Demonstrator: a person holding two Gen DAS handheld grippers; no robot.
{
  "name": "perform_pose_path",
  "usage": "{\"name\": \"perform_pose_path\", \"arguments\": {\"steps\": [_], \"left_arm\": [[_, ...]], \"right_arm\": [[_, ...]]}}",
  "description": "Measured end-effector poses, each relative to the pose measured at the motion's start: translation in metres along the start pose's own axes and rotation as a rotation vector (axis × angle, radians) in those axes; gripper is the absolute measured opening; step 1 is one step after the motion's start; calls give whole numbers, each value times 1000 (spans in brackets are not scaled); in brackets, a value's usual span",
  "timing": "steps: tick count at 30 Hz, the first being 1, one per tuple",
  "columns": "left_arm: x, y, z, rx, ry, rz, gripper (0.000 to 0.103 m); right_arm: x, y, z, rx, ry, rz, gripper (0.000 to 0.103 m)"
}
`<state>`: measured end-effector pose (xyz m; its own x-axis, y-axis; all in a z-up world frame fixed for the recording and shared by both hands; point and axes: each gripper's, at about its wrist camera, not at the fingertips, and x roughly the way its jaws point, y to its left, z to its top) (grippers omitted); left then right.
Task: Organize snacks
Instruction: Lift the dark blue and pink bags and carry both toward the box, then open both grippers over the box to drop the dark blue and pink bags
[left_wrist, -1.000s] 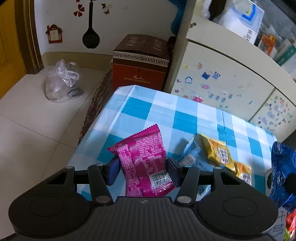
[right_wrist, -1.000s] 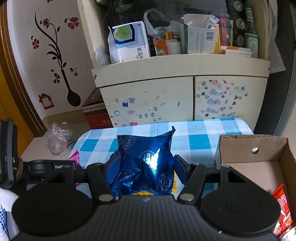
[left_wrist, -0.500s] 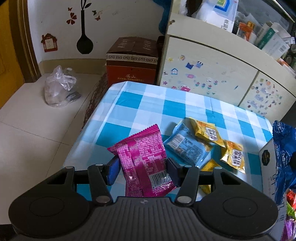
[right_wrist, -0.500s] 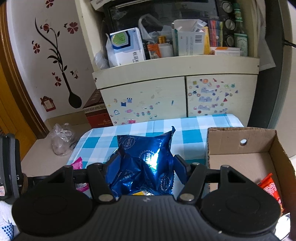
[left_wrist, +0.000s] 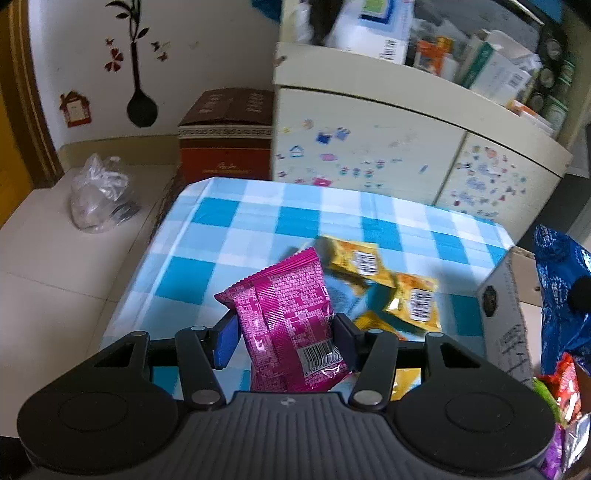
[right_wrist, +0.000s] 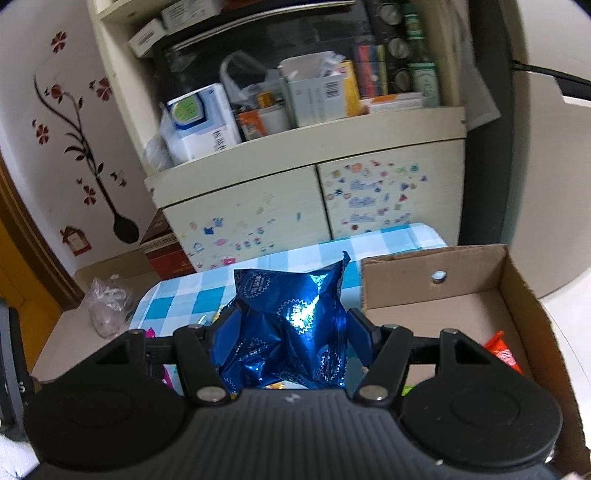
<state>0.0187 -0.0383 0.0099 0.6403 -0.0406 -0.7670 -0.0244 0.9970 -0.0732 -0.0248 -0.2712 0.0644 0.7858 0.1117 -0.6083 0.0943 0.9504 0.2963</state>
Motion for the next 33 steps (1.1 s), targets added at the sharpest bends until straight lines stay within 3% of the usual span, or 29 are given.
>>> {"name": "perform_pose_path", "arguments": {"steps": [16, 33], "left_arm": [[-33, -76, -8, 107, -32, -96, 60], [-52, -160, -25, 192, -13, -240, 60]], "right_arm": [[-42, -64, 5, 161, -49, -57, 64], [-70, -122, 10, 357, -114, -87, 64]]}}
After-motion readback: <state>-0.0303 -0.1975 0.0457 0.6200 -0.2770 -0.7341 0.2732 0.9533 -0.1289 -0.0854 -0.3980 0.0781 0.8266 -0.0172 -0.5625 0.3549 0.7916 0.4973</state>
